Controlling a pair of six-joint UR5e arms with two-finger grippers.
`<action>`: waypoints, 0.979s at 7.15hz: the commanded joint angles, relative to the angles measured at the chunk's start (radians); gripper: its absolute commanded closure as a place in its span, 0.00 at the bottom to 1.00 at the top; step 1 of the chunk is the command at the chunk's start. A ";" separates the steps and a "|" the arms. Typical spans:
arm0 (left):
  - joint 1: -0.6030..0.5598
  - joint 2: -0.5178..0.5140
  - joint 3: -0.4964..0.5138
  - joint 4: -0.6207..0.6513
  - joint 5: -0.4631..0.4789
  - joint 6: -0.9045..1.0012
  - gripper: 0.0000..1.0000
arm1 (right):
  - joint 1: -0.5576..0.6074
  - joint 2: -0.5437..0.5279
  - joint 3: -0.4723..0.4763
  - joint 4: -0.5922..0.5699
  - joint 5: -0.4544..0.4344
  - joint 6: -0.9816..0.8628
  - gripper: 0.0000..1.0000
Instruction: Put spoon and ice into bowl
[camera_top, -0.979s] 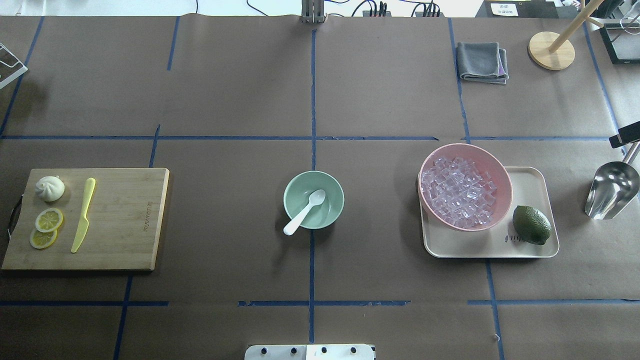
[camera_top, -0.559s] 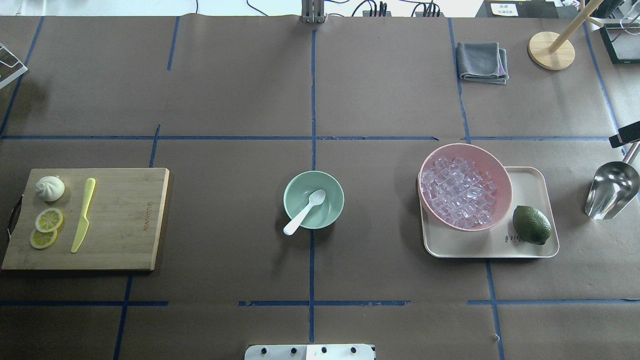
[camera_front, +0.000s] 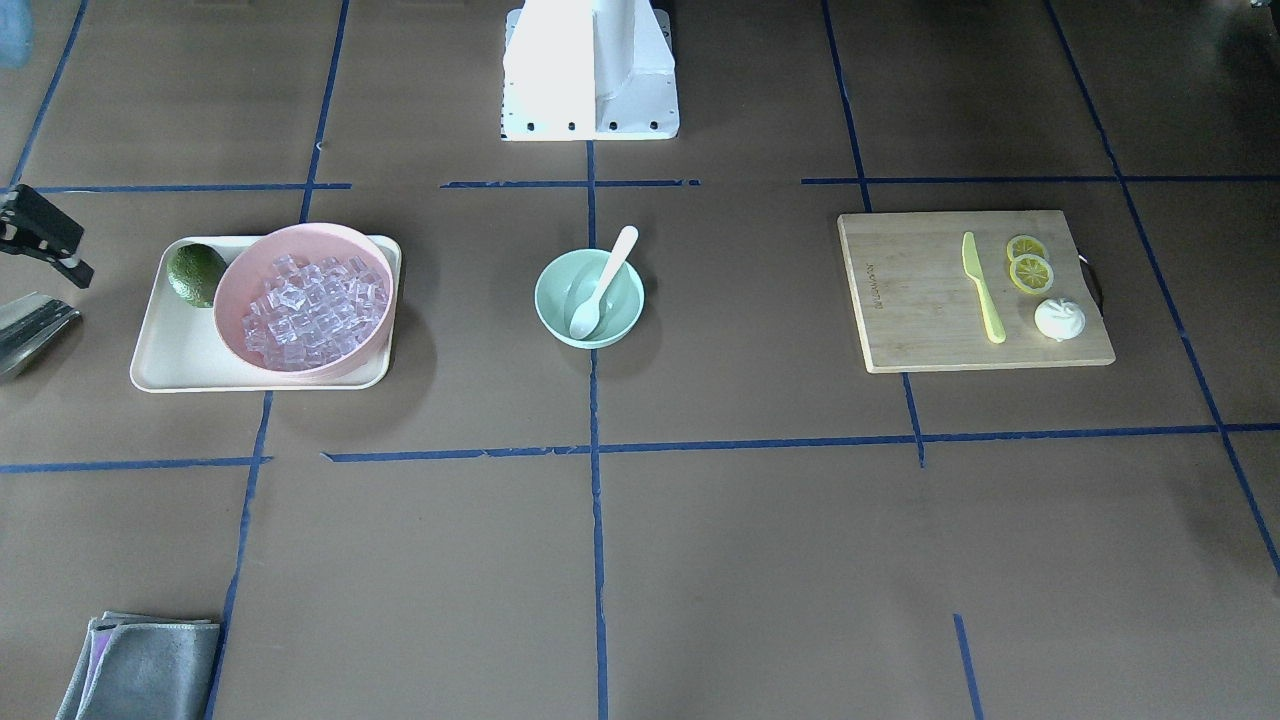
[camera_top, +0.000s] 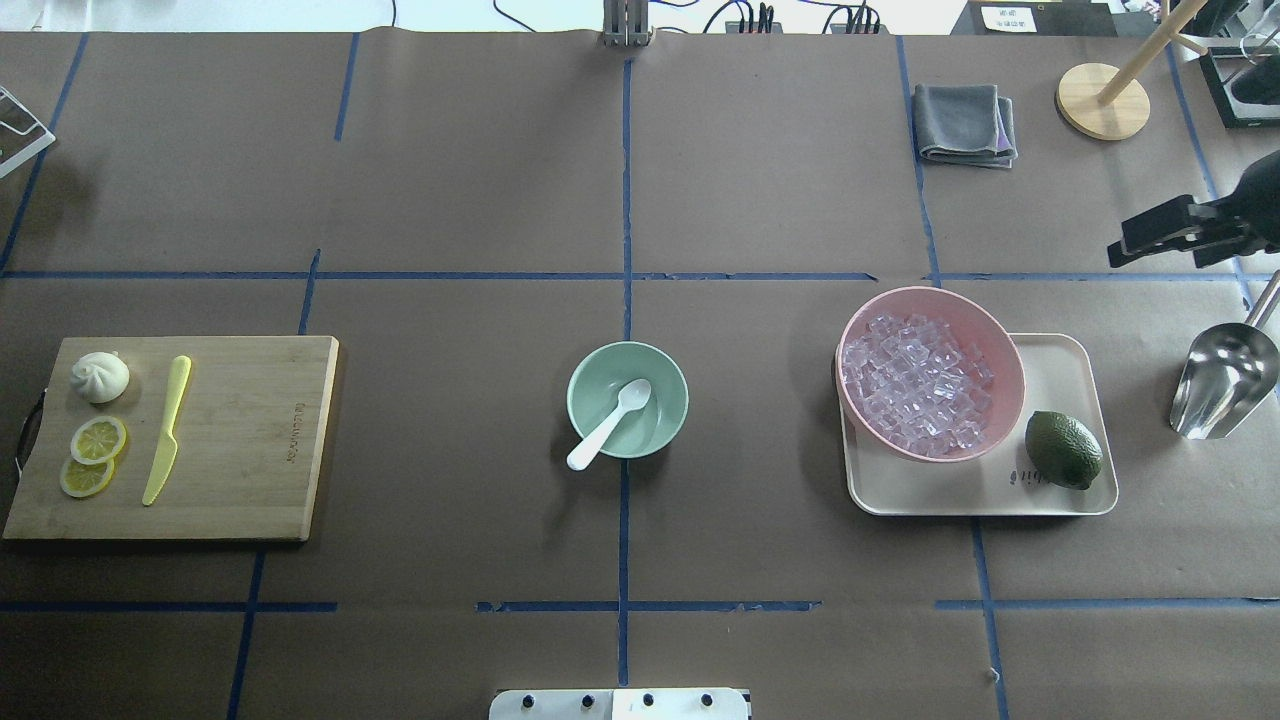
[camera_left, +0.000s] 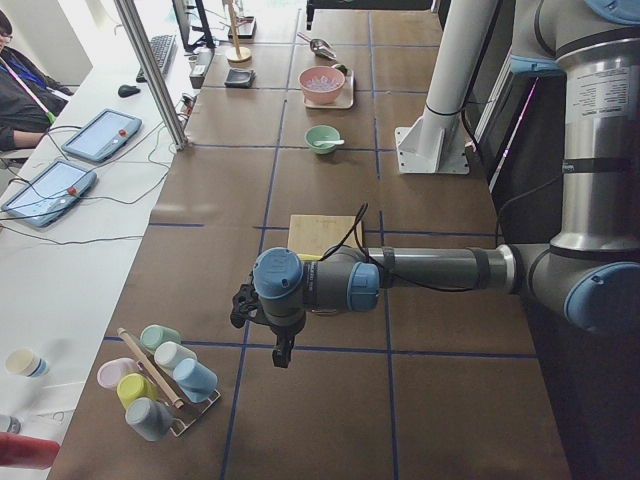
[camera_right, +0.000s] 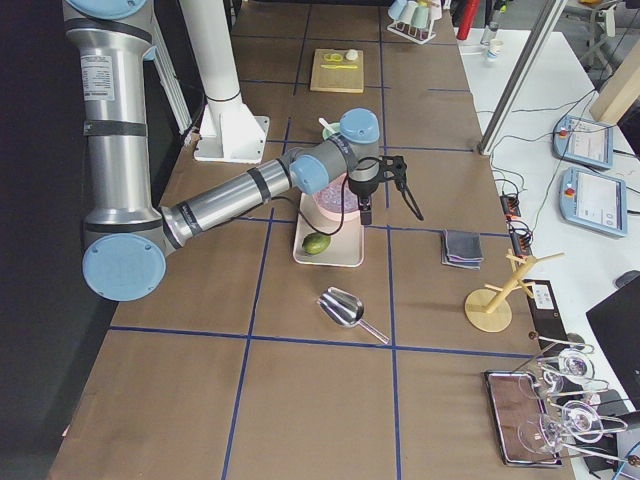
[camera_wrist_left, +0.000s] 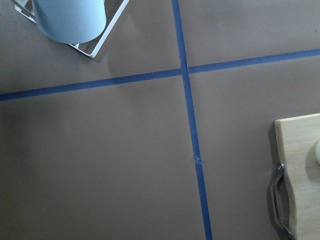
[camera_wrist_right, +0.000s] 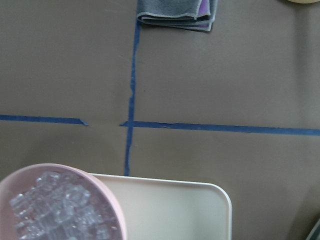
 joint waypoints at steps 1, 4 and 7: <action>0.000 0.000 -0.002 -0.002 -0.001 0.001 0.00 | -0.171 0.088 0.013 0.000 -0.129 0.275 0.00; 0.000 0.000 -0.001 -0.002 -0.001 0.001 0.00 | -0.357 0.097 0.050 -0.044 -0.332 0.449 0.00; 0.000 0.001 -0.001 -0.002 -0.001 0.001 0.00 | -0.505 0.165 0.044 -0.222 -0.494 0.501 0.02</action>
